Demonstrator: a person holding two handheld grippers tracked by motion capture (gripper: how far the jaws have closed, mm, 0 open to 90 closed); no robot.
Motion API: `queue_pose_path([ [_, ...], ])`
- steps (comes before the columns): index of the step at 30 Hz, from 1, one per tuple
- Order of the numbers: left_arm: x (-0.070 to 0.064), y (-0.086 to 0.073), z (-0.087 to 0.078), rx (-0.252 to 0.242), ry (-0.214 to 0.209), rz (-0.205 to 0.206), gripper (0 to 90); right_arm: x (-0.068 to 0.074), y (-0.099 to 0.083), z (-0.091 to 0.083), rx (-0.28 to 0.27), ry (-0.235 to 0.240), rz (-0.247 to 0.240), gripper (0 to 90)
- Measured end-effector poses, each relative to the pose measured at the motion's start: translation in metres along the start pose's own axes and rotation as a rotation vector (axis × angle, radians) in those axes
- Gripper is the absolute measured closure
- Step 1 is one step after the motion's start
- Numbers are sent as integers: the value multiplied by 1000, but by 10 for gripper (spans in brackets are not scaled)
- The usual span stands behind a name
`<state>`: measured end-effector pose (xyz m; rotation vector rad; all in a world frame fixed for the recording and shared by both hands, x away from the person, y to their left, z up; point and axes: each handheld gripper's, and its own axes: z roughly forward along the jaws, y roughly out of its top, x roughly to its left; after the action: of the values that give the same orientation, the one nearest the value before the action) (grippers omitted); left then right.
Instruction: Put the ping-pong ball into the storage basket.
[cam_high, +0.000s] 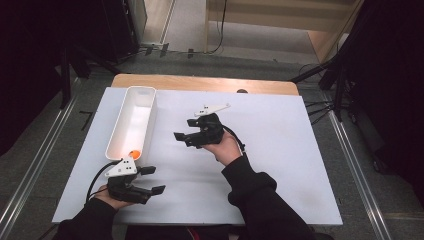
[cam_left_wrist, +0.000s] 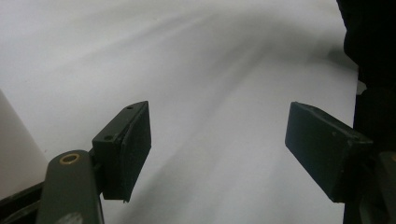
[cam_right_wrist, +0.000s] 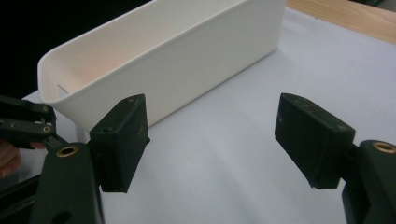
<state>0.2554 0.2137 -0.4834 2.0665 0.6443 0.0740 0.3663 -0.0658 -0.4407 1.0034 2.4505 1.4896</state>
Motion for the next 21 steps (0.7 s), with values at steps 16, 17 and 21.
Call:
queue_pose_path([
  [16,-1,1,0,2,-2,11,231,-3,-17,-16,16,10,-9,248],
  [17,-1,1,0,2,-2,11,231,-3,-17,-16,16,10,-9,248],
  [21,-1,1,0,5,-3,17,231,-6,-19,-22,8,9,-7,248],
])
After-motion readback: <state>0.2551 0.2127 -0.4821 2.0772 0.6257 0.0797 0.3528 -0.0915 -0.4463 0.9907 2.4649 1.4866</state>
